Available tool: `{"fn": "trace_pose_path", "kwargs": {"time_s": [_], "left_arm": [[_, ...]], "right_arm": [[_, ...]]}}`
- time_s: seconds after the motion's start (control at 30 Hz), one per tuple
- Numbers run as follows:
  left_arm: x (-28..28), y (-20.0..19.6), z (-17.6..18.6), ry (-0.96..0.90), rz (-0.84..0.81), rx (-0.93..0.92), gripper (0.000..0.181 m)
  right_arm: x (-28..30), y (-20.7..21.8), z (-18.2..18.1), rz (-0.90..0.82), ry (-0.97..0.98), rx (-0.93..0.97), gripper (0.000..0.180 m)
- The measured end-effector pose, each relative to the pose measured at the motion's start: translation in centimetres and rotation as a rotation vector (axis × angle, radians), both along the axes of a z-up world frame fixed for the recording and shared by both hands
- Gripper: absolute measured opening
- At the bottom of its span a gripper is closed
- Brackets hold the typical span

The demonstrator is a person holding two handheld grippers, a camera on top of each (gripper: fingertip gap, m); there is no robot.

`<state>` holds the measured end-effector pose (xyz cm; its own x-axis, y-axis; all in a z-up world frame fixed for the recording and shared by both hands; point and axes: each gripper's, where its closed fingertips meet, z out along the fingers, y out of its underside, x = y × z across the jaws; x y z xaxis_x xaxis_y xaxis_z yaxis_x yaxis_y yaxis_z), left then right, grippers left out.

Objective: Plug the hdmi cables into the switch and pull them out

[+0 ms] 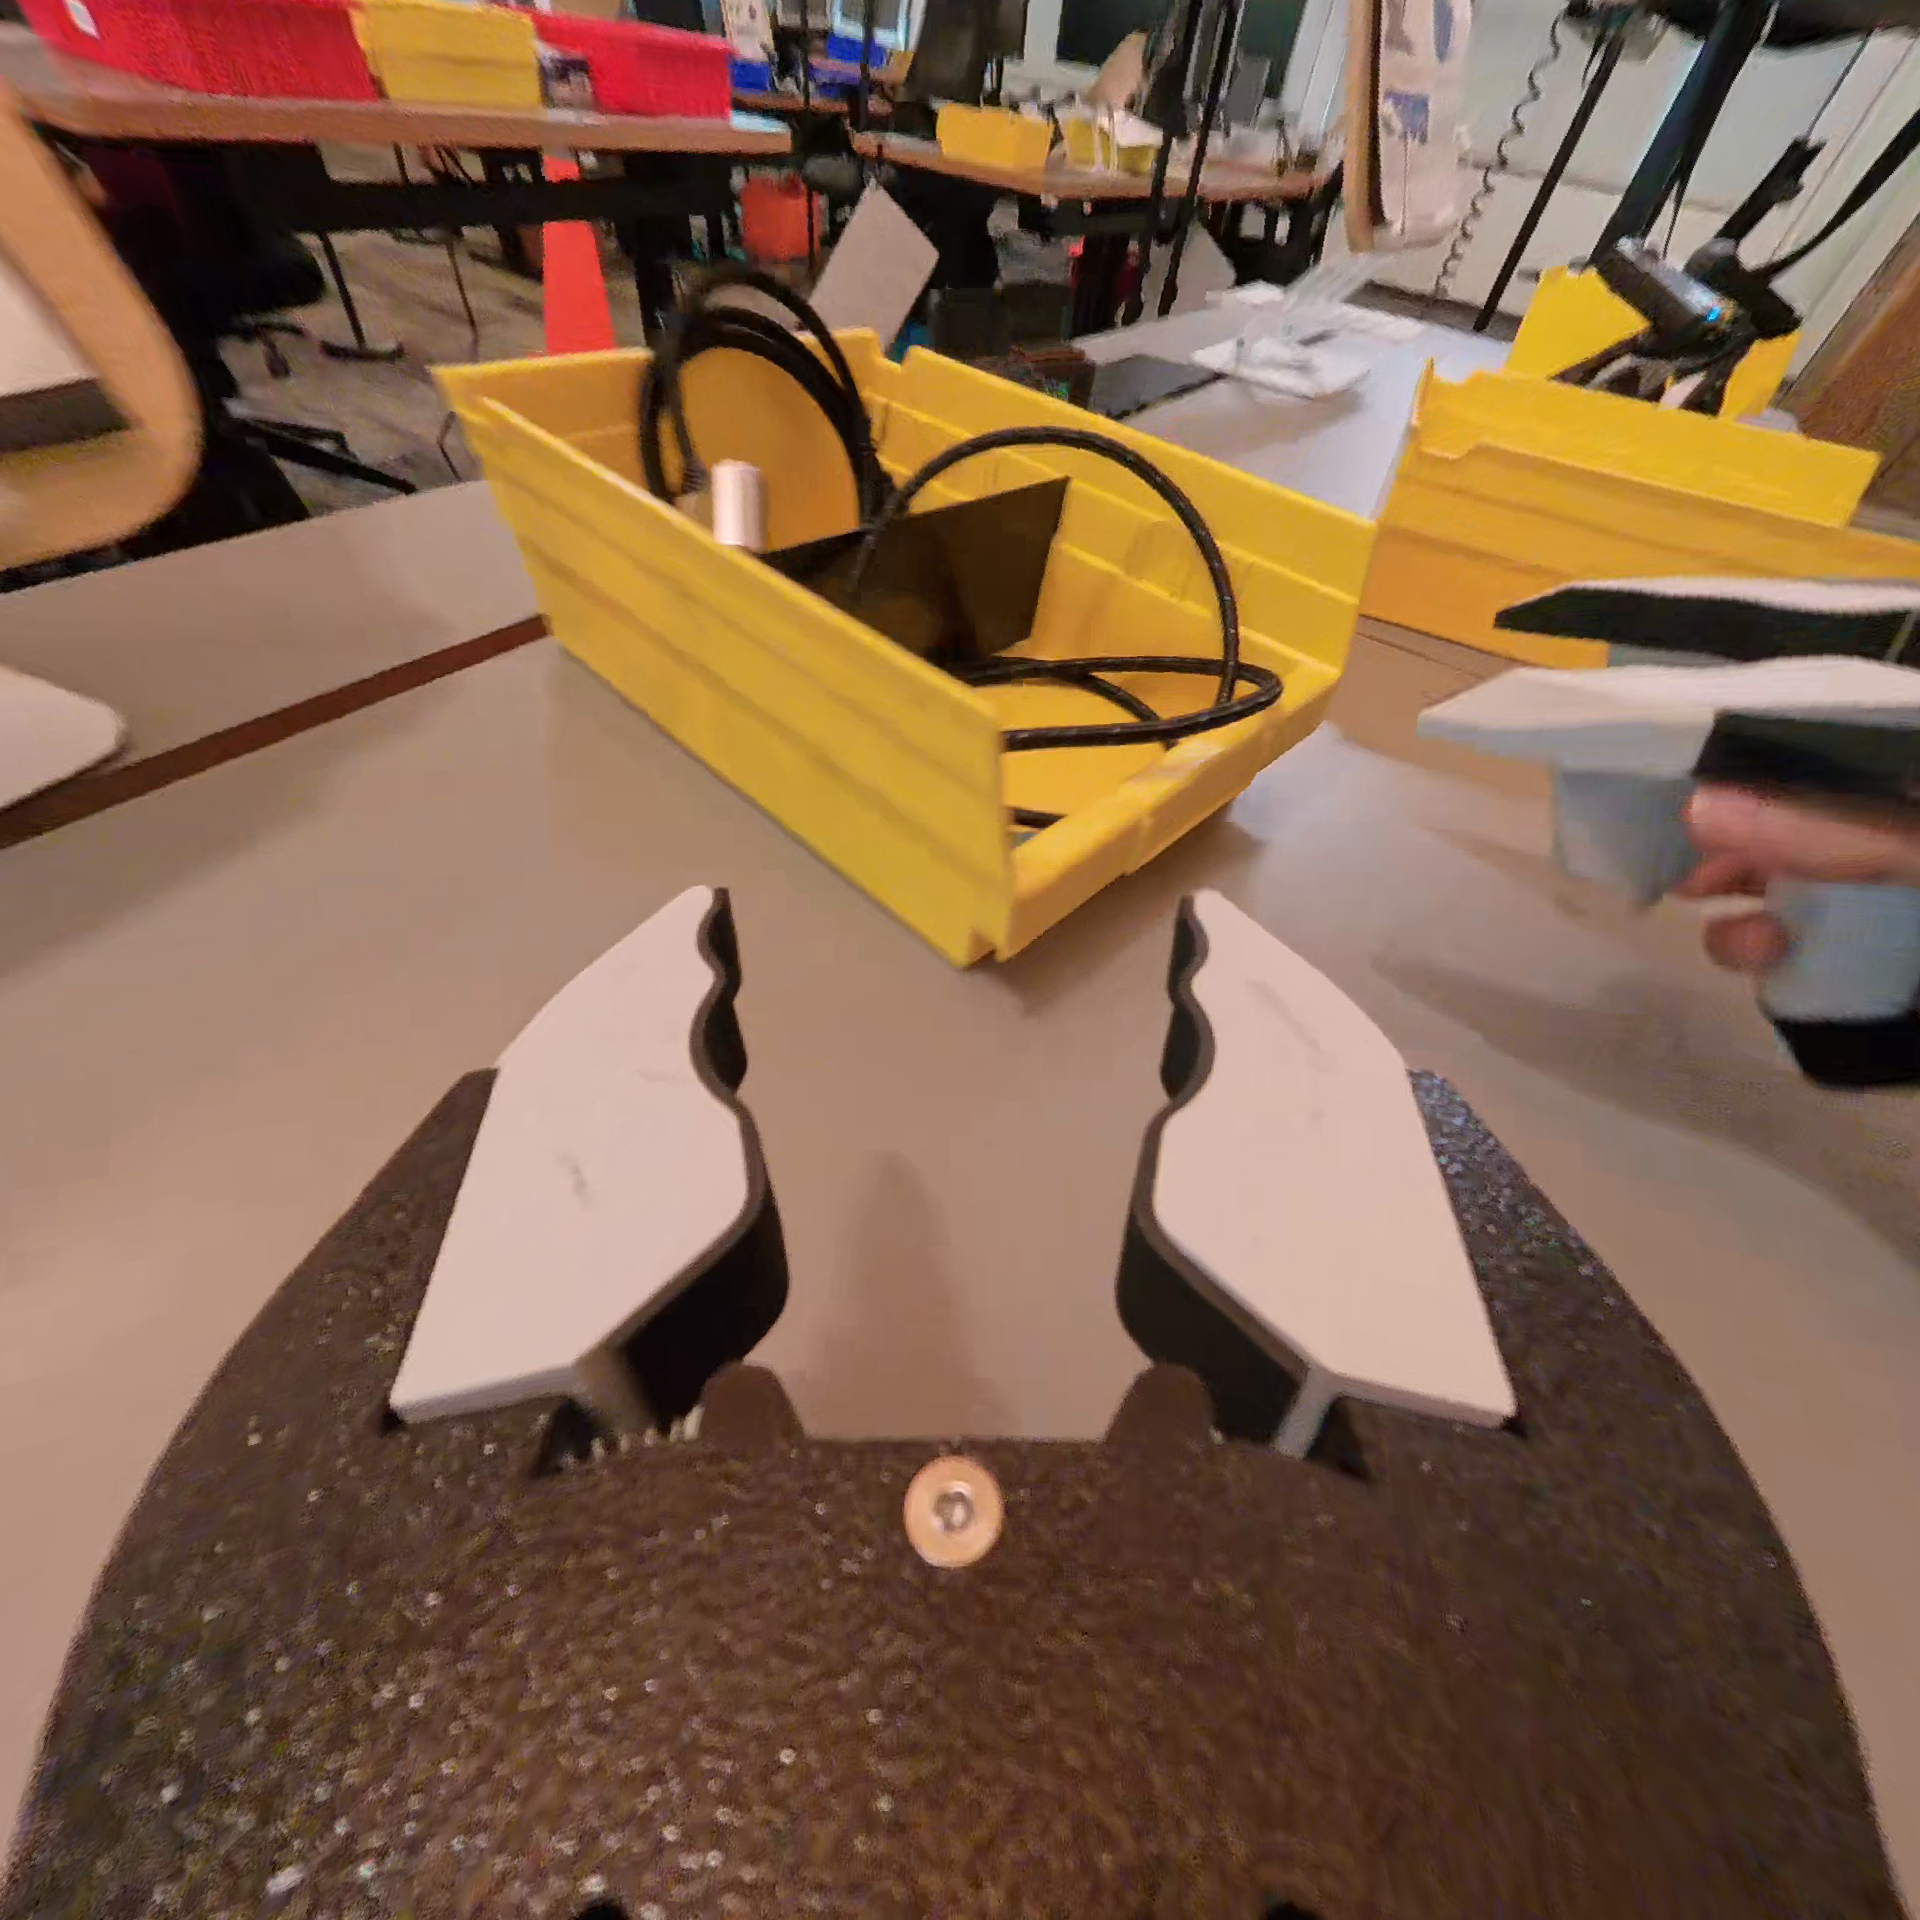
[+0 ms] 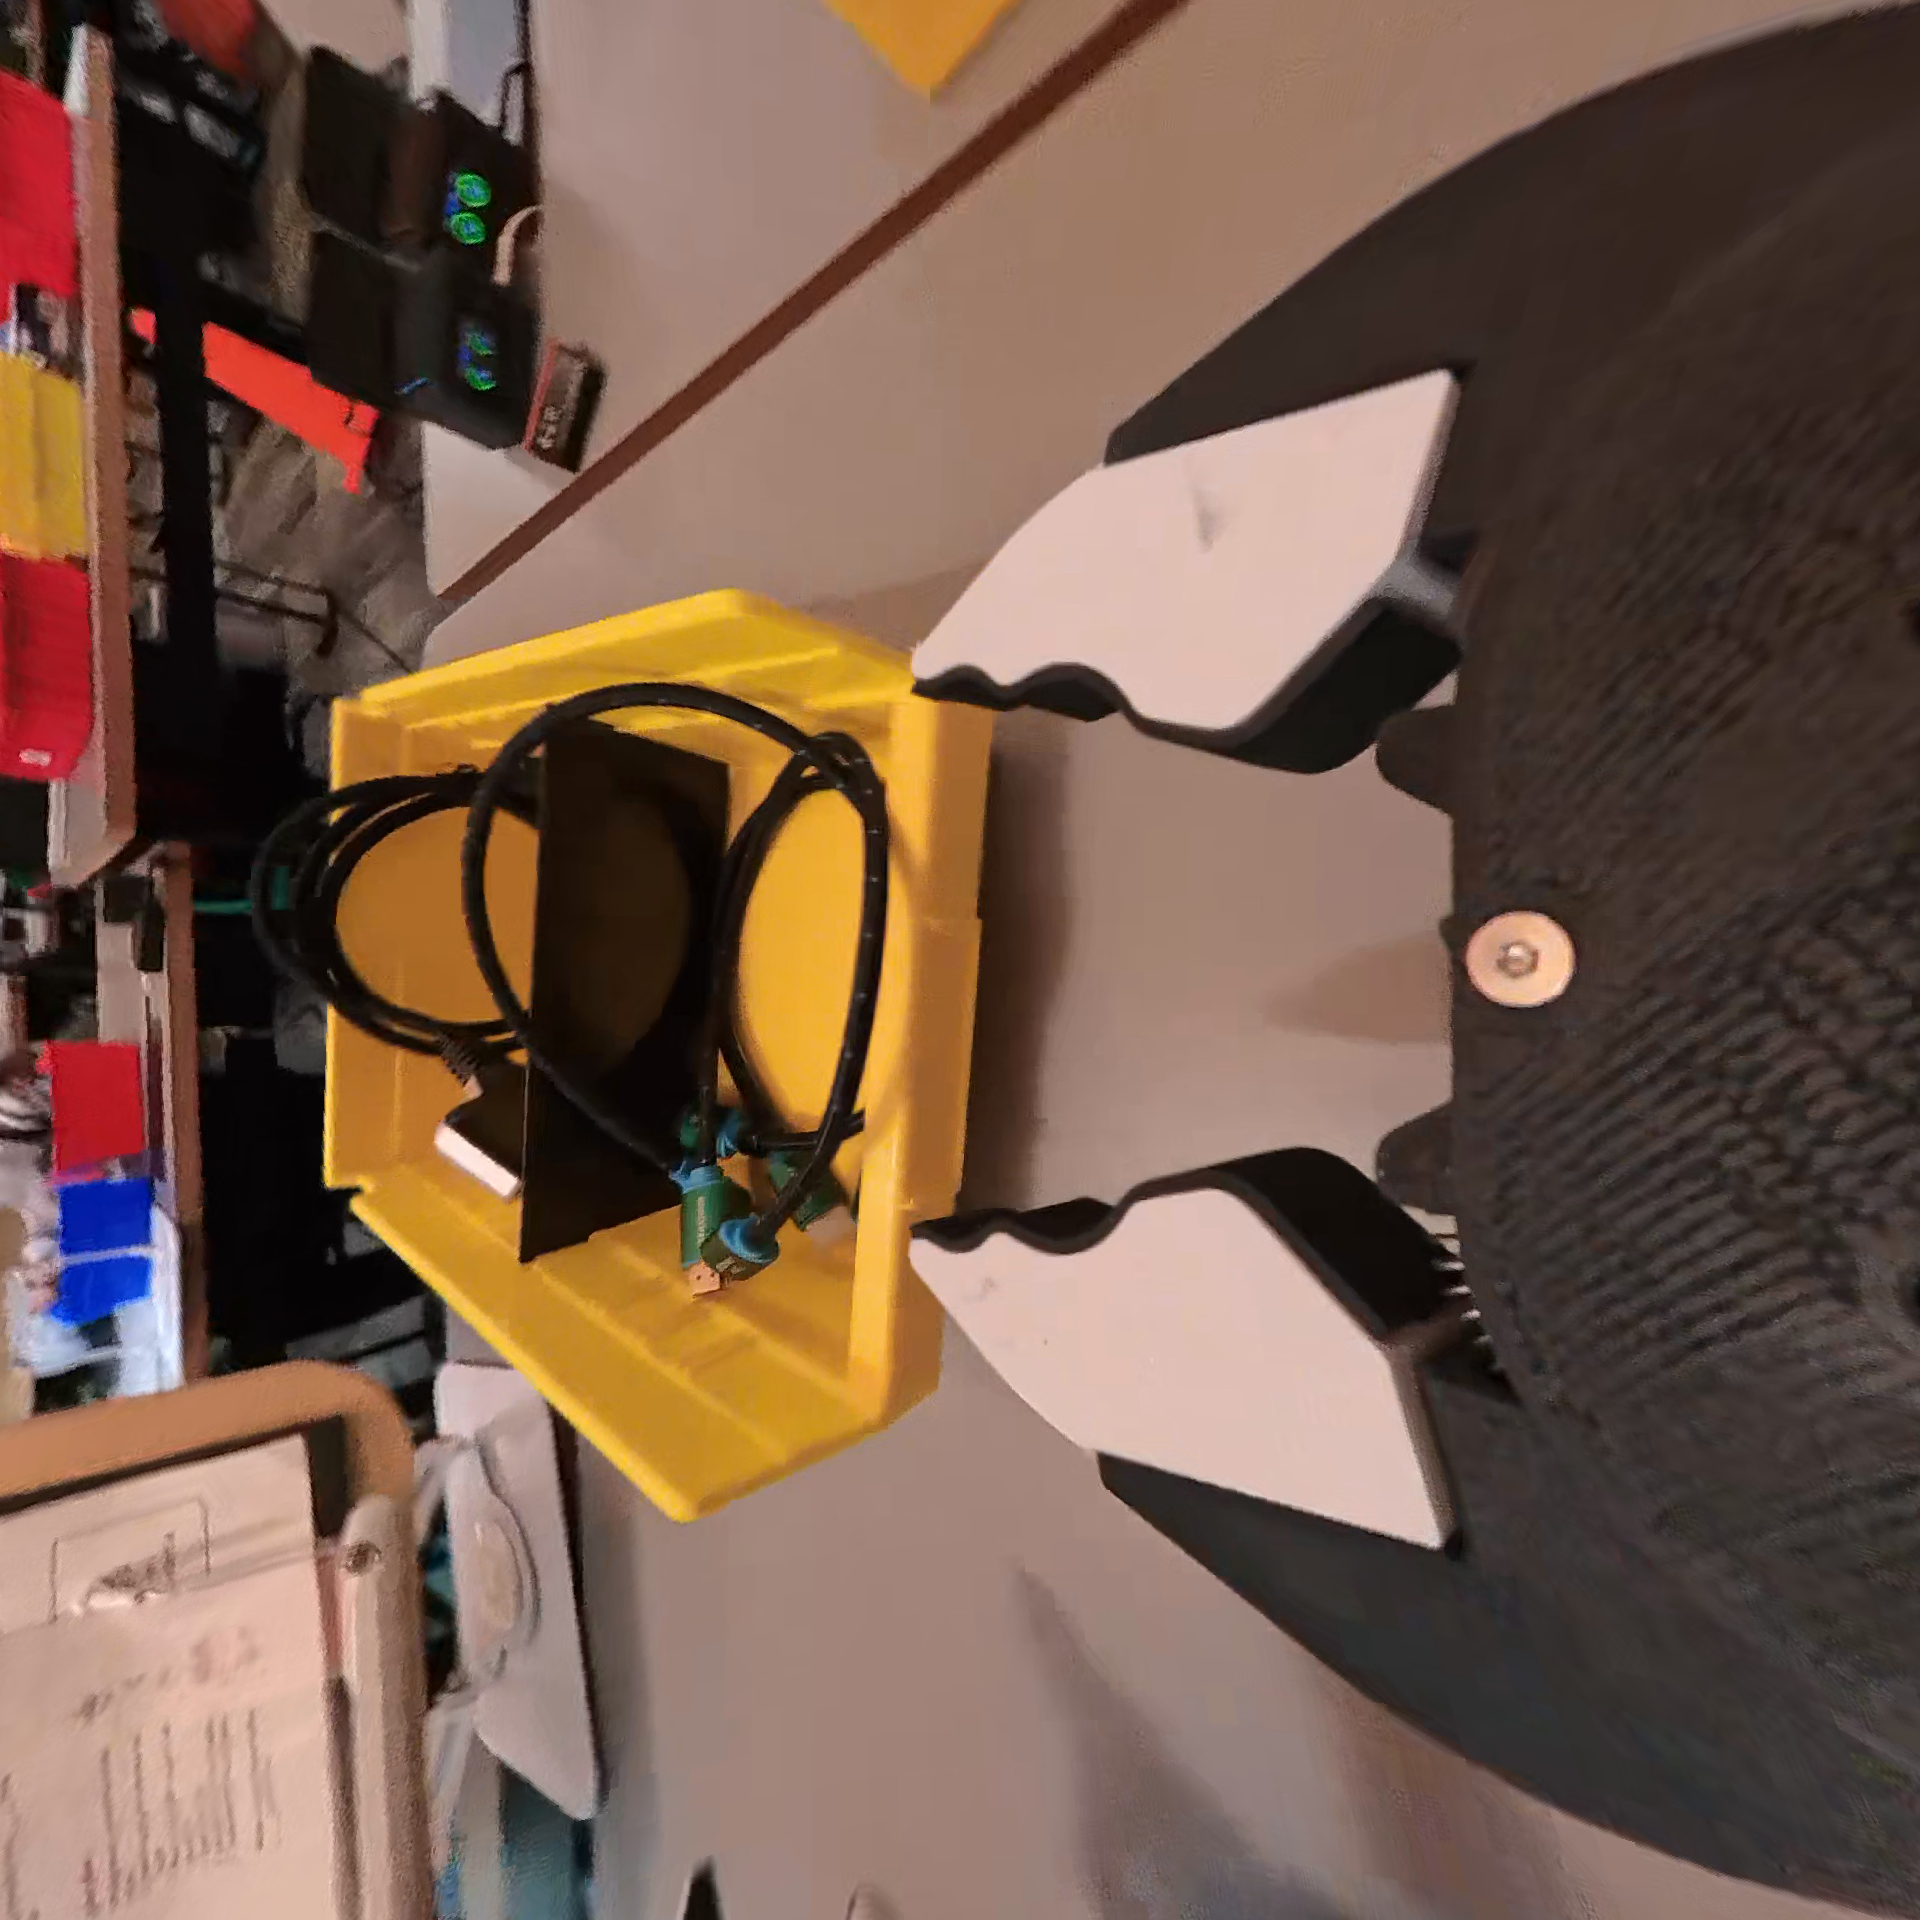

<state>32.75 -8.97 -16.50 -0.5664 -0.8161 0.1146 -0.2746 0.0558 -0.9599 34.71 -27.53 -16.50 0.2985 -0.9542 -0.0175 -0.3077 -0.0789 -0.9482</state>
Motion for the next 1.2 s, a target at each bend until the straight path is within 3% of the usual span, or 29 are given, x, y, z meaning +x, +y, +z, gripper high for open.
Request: {"fn": "trace_pose_path", "kwargs": {"time_s": [0.13,0.27,0.43,0.53,0.7,0.9,1.03,1.1,1.2], "left_arm": [[4.1,-4.4,-0.2,0.006,0.113,0.079,0.076],[7.3,-5.4,-1.7,0.05,0.211,0.2,0.062],[9.2,-2.5,-2.1,0.0,0.353,0.301,0.014],[8.7,0.7,-2.1,-0.015,0.426,0.283,0.007],[3.2,6.3,-2.2,-0.004,0.383,0.253,0.005],[-6.9,15.4,-2.1,-0.027,0.392,0.234,0.004],[-13.0,21.1,-2.0,-0.028,0.463,0.214,0.005],[-15.4,23.2,-2.0,-0.031,0.501,0.219,0.005],[-17.6,25.5,-2.0,-0.029,0.546,0.207,0.004]], "right_arm": [[-0.6,0.1,-0.4,-0.006,0.006,0.106,0.094],[-1.0,0.2,0.9,0.022,-0.039,0.125,0.092],[-1.6,0.1,2.0,0.045,-0.063,0.18,0.089],[-2.5,1.0,3.3,0.104,-0.072,0.238,0.088],[-4.9,3.8,6.0,0.224,-0.134,0.18,0.081],[-10.5,13.6,7.2,0.527,-0.133,0.033,0.089],[-14.4,23.3,8.3,0.782,-0.078,0.133,0.091],[-13.7,28.1,10.3,0.809,-0.044,0.236,0.083],[-12.6,37.1,13.2,0.902,0.048,0.31,0.086]]}}
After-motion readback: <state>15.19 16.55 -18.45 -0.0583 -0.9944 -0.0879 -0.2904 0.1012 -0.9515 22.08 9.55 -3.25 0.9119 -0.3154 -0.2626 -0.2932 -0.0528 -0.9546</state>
